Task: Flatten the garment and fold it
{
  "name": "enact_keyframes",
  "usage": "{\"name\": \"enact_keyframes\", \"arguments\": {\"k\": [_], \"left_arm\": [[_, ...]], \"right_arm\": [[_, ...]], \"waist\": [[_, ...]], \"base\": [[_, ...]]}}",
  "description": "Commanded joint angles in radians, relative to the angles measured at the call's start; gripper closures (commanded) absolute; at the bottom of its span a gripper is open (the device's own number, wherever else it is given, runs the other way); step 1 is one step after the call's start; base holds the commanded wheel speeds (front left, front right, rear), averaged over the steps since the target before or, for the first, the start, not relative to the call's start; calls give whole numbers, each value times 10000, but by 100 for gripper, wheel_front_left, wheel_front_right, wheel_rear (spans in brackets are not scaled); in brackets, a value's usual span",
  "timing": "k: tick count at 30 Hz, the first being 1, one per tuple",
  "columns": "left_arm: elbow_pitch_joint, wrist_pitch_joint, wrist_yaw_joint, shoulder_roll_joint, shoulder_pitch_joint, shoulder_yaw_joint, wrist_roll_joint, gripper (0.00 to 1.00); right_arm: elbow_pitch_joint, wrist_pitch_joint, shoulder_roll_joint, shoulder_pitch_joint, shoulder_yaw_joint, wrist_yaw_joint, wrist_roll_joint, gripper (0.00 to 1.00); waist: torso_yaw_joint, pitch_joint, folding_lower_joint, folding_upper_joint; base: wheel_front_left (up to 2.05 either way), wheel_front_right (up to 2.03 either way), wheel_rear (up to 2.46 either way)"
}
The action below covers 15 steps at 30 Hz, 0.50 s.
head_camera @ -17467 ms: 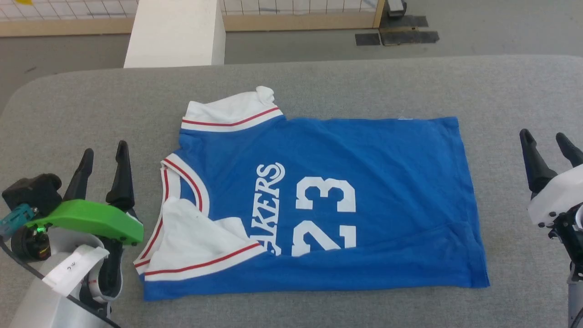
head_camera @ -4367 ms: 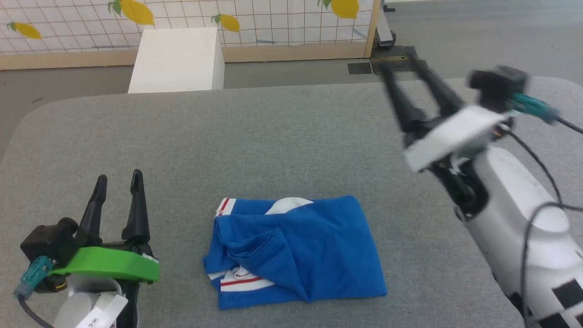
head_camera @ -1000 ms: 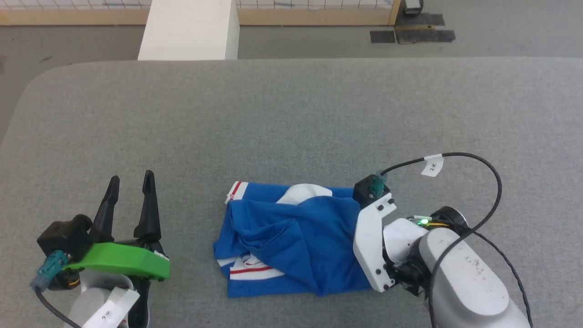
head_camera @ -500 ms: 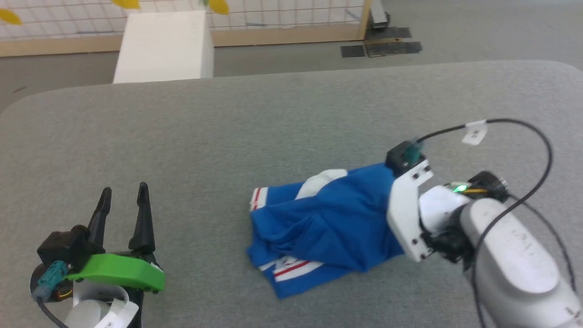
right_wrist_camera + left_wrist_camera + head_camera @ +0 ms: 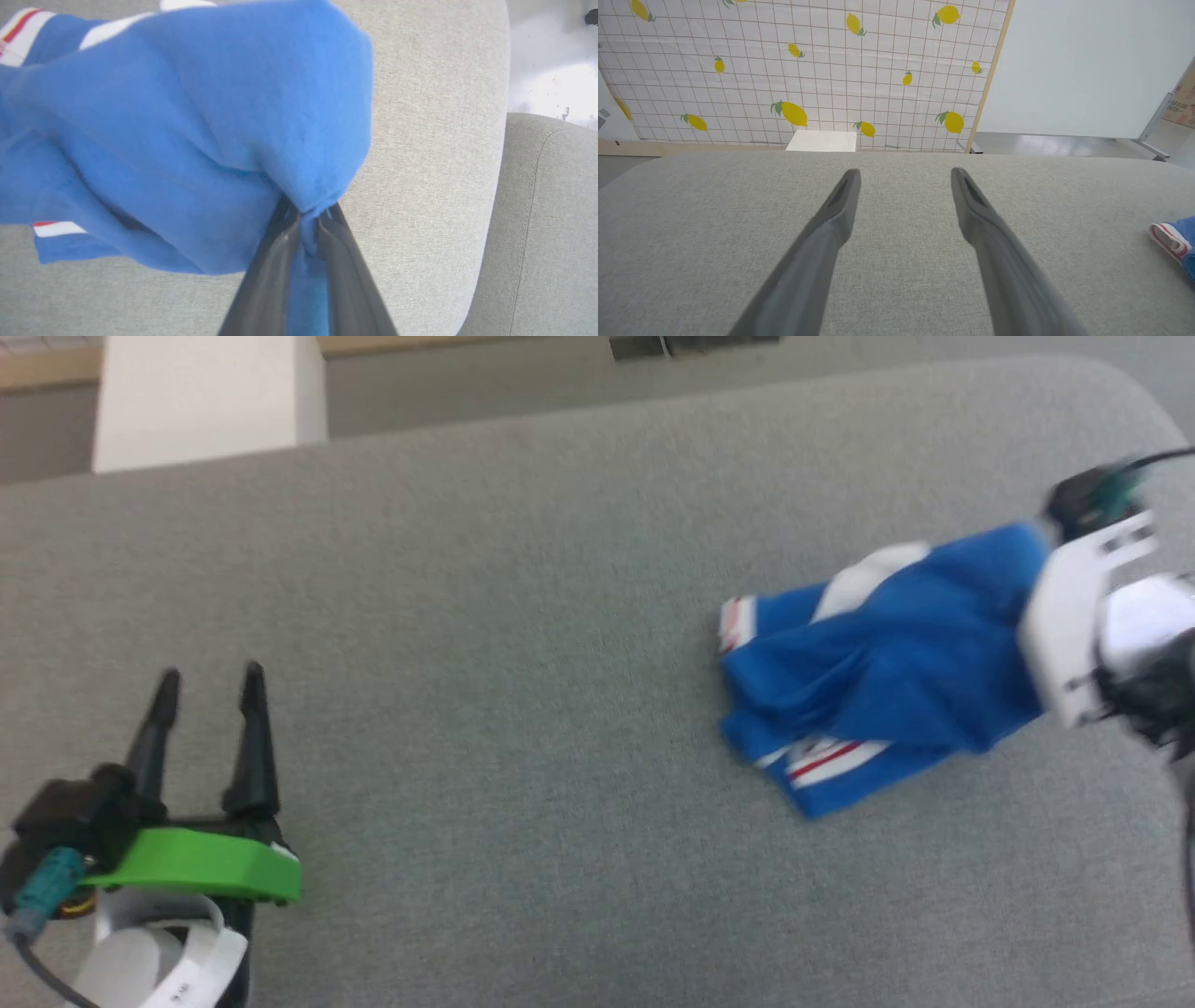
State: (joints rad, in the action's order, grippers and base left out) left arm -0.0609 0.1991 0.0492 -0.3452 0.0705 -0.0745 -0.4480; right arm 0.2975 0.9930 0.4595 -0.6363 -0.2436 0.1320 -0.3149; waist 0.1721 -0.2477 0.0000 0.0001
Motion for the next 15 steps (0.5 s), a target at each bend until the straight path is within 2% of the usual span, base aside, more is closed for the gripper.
{"name": "enact_keyframes", "arguments": {"k": [1,10,15], "left_arm": [[-241,-30,97,-157,202,102,200,0],[-1660,-594,286,-841,436,520,325,0],[-2359,-974,395,-1247,445,807,377,0]], "right_arm": [[107,-102,153,-269,357,-13,178,100],[545,-543,692,-575,2843,-13,1228,100],[540,-686,475,-525,4614,-13,1987,100]], "waist": [[526,-1059,0,-1],[882,-2831,0,-1],[1026,-3633,0,-1]], "base": [[0,0,0],[0,0,0],[0,0,0]]}}
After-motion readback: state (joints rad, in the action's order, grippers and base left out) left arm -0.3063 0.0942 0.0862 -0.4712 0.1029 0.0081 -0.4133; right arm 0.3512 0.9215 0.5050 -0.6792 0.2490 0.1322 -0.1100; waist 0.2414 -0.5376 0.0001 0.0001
